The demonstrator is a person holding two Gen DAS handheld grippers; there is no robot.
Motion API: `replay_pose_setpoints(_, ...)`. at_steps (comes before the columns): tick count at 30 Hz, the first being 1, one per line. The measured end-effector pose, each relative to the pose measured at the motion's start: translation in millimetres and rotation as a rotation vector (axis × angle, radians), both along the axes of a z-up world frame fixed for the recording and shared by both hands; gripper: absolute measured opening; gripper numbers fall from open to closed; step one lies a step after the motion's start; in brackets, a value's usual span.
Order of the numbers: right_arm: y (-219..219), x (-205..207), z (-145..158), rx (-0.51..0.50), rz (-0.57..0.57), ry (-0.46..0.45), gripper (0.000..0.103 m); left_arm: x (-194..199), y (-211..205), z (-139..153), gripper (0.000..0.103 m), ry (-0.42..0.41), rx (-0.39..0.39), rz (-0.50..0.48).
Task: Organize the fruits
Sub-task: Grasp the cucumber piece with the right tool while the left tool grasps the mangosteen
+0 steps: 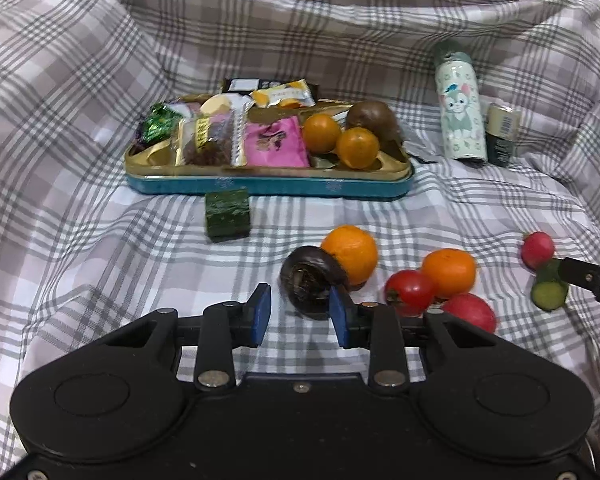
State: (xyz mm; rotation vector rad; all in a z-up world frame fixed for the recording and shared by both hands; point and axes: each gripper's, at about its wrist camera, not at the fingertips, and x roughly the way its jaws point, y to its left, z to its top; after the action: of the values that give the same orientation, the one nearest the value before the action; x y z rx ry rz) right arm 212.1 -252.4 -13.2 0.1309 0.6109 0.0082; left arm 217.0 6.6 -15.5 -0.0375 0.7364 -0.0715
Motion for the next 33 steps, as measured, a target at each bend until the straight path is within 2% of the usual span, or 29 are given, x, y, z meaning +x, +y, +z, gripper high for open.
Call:
replay_pose_setpoints(9,-4.6,-0.4,3.1,0.028,-0.006,-0.001,0.040,13.8,-16.4,5.2,0.044,0.011,0.085,-0.046)
replay_pose_setpoints(14,-7.5,-1.9,4.8,0.043,-0.014,-0.005,0.040,20.2,-20.1,-3.0,0.045,0.042,0.076,-0.062)
replay_pose_setpoints(17,-9.0,-1.5,4.3,0.052,-0.016,0.003,0.040,18.2,-22.7,-4.6,0.045,0.022,0.093,-0.068)
replay_pose_setpoints(27,-0.2,3.3,-1.5,0.027,0.000,0.034,0.040,21.6,-24.2,-5.3,0.048,-0.003,0.075,-0.073)
replay_pose_setpoints(33,4.1,6.5,-3.5,0.020,0.007,0.036,0.044,22.5,-24.8,-5.2,0.050,-0.004,0.068,-0.073)
